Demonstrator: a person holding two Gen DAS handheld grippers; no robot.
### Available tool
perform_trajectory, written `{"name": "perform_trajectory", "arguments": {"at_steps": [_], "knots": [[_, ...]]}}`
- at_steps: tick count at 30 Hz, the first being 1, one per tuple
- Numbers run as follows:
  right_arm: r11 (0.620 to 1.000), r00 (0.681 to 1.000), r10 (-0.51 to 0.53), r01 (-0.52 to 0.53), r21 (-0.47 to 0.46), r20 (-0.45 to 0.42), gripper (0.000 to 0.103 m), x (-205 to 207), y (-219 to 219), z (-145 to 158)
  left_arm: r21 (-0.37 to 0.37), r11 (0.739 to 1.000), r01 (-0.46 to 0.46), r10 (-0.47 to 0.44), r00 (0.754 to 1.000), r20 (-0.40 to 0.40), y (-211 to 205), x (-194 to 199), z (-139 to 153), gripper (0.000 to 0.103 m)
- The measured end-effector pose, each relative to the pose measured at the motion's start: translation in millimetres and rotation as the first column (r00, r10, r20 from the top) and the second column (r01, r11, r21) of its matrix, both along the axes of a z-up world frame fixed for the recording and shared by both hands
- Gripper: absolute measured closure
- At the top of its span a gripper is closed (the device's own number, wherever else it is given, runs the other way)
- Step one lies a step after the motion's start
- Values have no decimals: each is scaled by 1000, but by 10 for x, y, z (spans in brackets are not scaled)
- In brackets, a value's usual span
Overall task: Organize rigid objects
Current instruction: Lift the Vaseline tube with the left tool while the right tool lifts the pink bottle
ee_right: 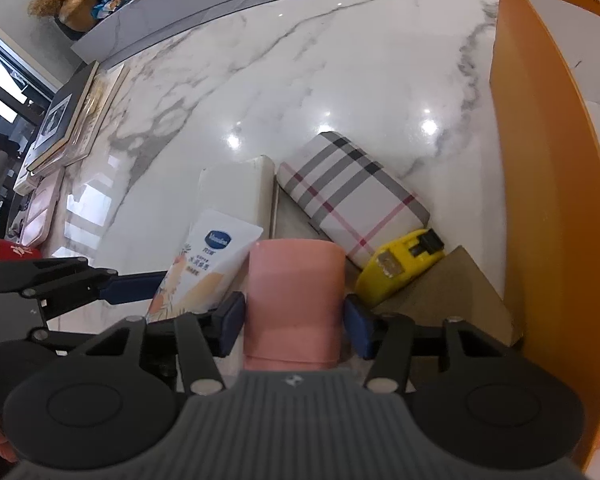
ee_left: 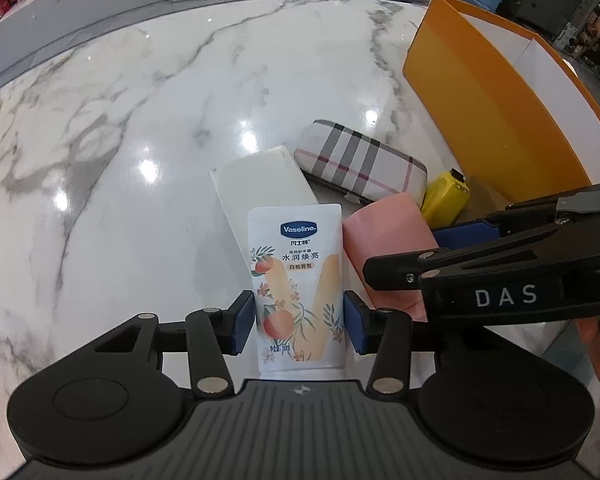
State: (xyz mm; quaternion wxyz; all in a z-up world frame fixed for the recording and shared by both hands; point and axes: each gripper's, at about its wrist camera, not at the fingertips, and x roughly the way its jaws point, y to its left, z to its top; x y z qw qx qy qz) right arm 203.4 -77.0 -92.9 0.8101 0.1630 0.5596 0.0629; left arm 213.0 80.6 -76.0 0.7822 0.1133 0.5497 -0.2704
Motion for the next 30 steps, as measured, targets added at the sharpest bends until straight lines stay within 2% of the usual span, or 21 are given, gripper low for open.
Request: {"name": "perform_trajectory", "arguments": {"at_steps": [3,10,15,18,24,30], "knots": [[1000,1000,7,-7,-9,-15,49,-70,-11,30,-11,1000,10,-10,1000,-15,6,-68,0,50],[1000,999,-1,0,-15,-49,47,-162,-34,5,35,999,34,-34,999,21,-56,-181,17,46],[1000,998,-9,8,-6,-68,47,-115,-19,-66,19,1000,19,-19,1000,11,-34,-166,6,45],[1000,995,-24,25,12,-94,47,-93,-39,-131,4,1000,8,-8,1000,4,-18,-168,11,49],[1000,999,6,-5,4,-42,48,-146,-33,14,-30,999,-27,28,1000,13,40,-220,92,51],[999,1000,26,-26,22,2,48,-204,-73,209,-44,998,-47,50,997,62,39,-328,299,51]]}}
